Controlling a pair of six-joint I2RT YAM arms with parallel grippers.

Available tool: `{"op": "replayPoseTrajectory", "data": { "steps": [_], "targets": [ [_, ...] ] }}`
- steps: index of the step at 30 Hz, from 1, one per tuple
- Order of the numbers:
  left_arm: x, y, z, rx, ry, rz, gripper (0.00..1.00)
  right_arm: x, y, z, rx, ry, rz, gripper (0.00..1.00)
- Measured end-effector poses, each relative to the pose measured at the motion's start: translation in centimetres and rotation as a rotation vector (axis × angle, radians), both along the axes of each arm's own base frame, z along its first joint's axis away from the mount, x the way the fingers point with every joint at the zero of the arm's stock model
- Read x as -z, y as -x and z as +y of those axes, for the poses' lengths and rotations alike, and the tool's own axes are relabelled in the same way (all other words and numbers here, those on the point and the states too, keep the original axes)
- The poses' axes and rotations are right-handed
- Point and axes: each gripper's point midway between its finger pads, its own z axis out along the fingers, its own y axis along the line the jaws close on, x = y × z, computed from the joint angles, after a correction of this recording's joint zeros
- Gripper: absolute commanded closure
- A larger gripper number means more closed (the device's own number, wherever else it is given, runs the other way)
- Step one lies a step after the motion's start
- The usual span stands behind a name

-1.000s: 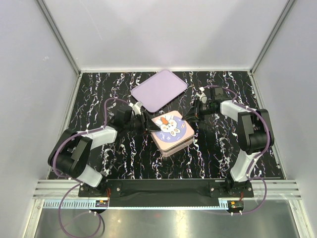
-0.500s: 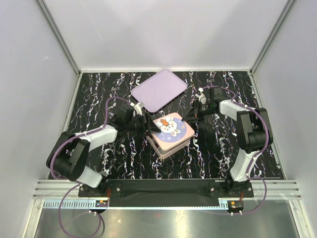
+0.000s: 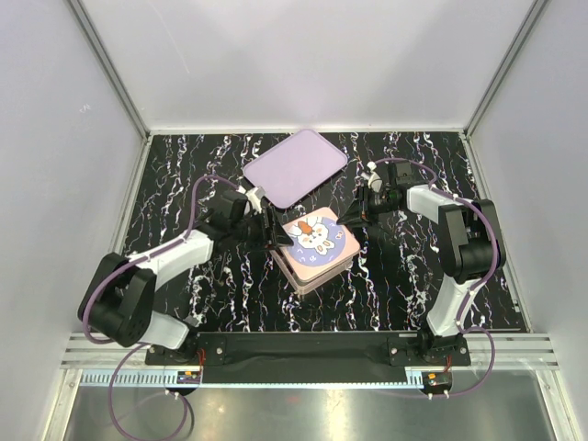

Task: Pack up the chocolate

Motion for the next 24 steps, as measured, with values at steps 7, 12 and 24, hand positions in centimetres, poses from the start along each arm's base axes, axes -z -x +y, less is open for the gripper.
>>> {"op": "replayPoseTrajectory", "data": {
  "steps": [7,12,24],
  "targets": [
    [-1.8,-0.5,0.1,-0.01,0.001,-0.064,0.34,0.2,0.2,0.1,-0.012,0.0,-0.007,0.73],
    [-3.0,-0.8,0.6,-0.026,-0.027,-0.102,0.34,0.5,0.3,0.1,-0.021,0.003,-0.011,0.71],
    [-3.9,-2.1,2.7,-0.099,-0.139,-0.122,0.34,1.3,0.3,-0.2,-0.033,0.031,-0.025,0.7]
  ]
}}
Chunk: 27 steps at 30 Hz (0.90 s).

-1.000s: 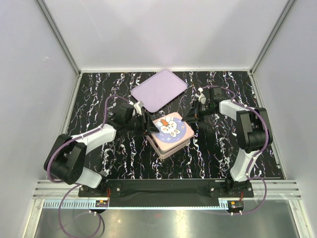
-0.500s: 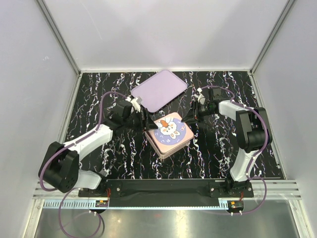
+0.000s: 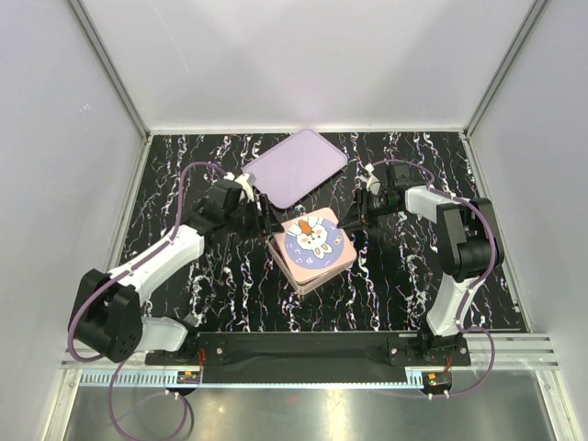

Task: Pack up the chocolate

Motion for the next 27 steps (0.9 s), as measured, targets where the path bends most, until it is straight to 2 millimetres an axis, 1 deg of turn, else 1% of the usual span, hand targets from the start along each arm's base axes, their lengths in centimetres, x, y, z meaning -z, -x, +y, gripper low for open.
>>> {"op": "replayPoseTrajectory", "data": {
  "steps": [6,11,12,13,15,16,18,19,23,27],
  "targets": [
    [1.4,-1.0,0.8,-0.031,-0.003,0.037,0.35,0.0,-0.2,0.2,-0.015,0.003,-0.019,0.77],
    [1.8,-1.4,1.2,-0.044,0.017,0.049,0.49,0.0,-0.2,0.6,-0.04,0.008,-0.035,0.79],
    [1.9,-1.4,1.3,-0.048,0.019,0.05,0.55,0.0,-0.1,0.6,-0.042,0.009,-0.036,0.79],
    [2.0,-1.5,1.4,-0.052,0.018,0.053,0.58,0.0,-0.1,0.6,-0.045,0.009,-0.037,0.8],
    [2.3,-1.4,1.7,-0.059,0.009,0.061,0.63,0.0,-0.1,0.6,-0.047,0.009,-0.037,0.8],
    [2.5,-1.4,2.0,-0.066,0.0,0.065,0.68,0.1,-0.1,0.6,-0.048,0.01,-0.038,0.81],
    [3.0,-1.3,2.5,-0.079,-0.022,0.073,0.74,0.1,-0.2,0.6,-0.049,0.01,-0.039,0.81],
    [3.3,-1.2,2.8,-0.085,-0.038,0.077,0.78,0.1,-0.3,0.6,-0.05,0.012,-0.042,0.82],
    [4.4,-0.5,3.8,-0.102,-0.083,0.094,0.84,1.0,-0.2,0.5,-0.05,0.027,-0.021,0.82],
    [5.4,0.4,4.4,-0.113,-0.105,0.114,0.91,1.1,-0.3,0.6,-0.056,0.027,-0.013,0.83]
  ]
}}
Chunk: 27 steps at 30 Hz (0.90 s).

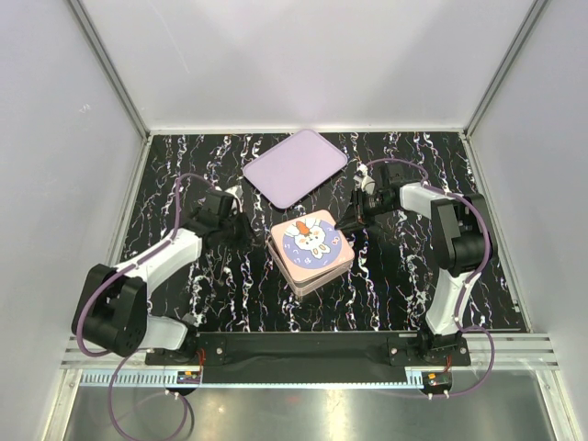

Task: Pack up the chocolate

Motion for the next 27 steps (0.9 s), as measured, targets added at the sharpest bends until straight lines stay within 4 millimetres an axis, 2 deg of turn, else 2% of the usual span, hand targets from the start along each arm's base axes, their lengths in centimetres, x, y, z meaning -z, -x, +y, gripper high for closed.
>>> {"op": "replayPoseTrajectory", "data": {
  "steps": [4,8,13,17,22,25,27],
  "targets": [
    [0.9,0.6,0.0,-0.003,0.006,0.021,0.96,0.0,0.0,0.0,-0.005,-0.001,-0.001,0.84],
    [1.6,0.7,-0.6,-0.005,0.037,0.032,0.96,0.0,0.0,0.0,-0.01,-0.003,-0.006,0.84],
    [2.4,0.8,-1.9,0.011,0.073,0.053,0.91,0.0,0.0,0.1,-0.023,-0.008,-0.017,0.82],
    [2.9,0.8,-2.0,0.006,0.072,0.072,0.88,0.0,0.1,0.1,-0.029,-0.009,-0.024,0.79],
    [2.3,0.2,-1.9,-0.003,0.066,0.065,0.81,0.1,0.3,0.0,-0.04,-0.006,-0.024,0.78],
    [1.5,-0.8,-1.3,-0.021,0.046,0.051,0.74,0.1,0.3,0.0,-0.043,-0.006,-0.026,0.8],
    [0.3,-2.1,-0.8,-0.038,0.04,0.02,0.68,0.1,0.3,0.0,-0.046,-0.006,-0.029,0.81]
  ]
}}
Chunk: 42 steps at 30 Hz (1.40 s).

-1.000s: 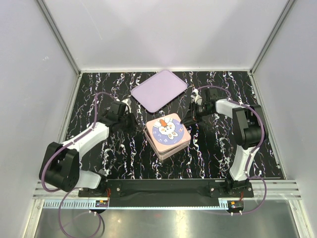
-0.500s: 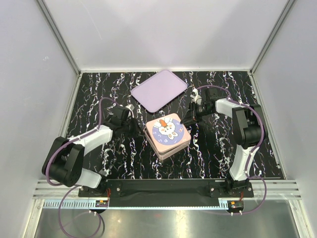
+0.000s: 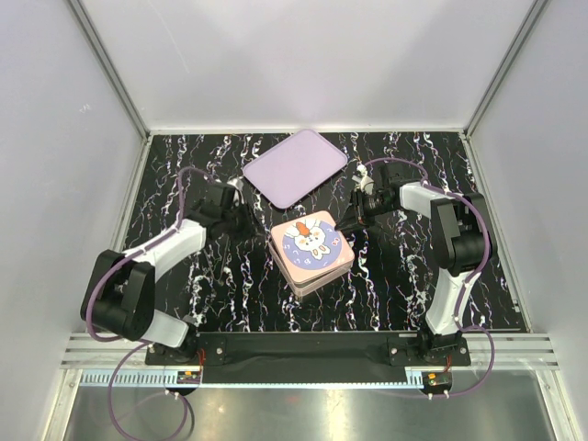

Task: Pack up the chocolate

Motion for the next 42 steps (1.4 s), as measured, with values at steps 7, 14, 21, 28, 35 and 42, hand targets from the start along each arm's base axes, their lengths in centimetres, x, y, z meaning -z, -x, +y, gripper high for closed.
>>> {"op": "replayPoseTrajectory", "data": {
  "steps": [7,14,21,28,35,42],
  "targets": [
    [-4.8,-5.7,-1.2,0.061,0.016,-0.152,0.57,0.0,0.0,0.0,-0.003,0.0,-0.004,0.82],
    [-2.3,-6.8,-3.4,0.196,0.043,-0.105,0.55,0.0,0.0,0.0,-0.003,0.0,-0.005,0.82],
    [0.3,-7.2,-4.1,0.228,0.002,-0.026,0.61,0.0,0.0,0.0,-0.005,0.0,-0.008,0.81],
    [0.4,-6.8,-4.7,0.248,-0.004,-0.025,0.63,-0.1,-0.1,-0.1,-0.004,0.008,-0.017,0.74],
    [-0.1,-6.4,-4.9,0.258,-0.005,-0.031,0.64,-0.1,-0.1,-0.2,-0.003,0.015,-0.021,0.71],
    [-1.3,-6.0,-4.9,0.26,-0.008,-0.05,0.64,-0.2,-0.2,-0.3,0.003,0.03,-0.027,0.66]
  ]
}}
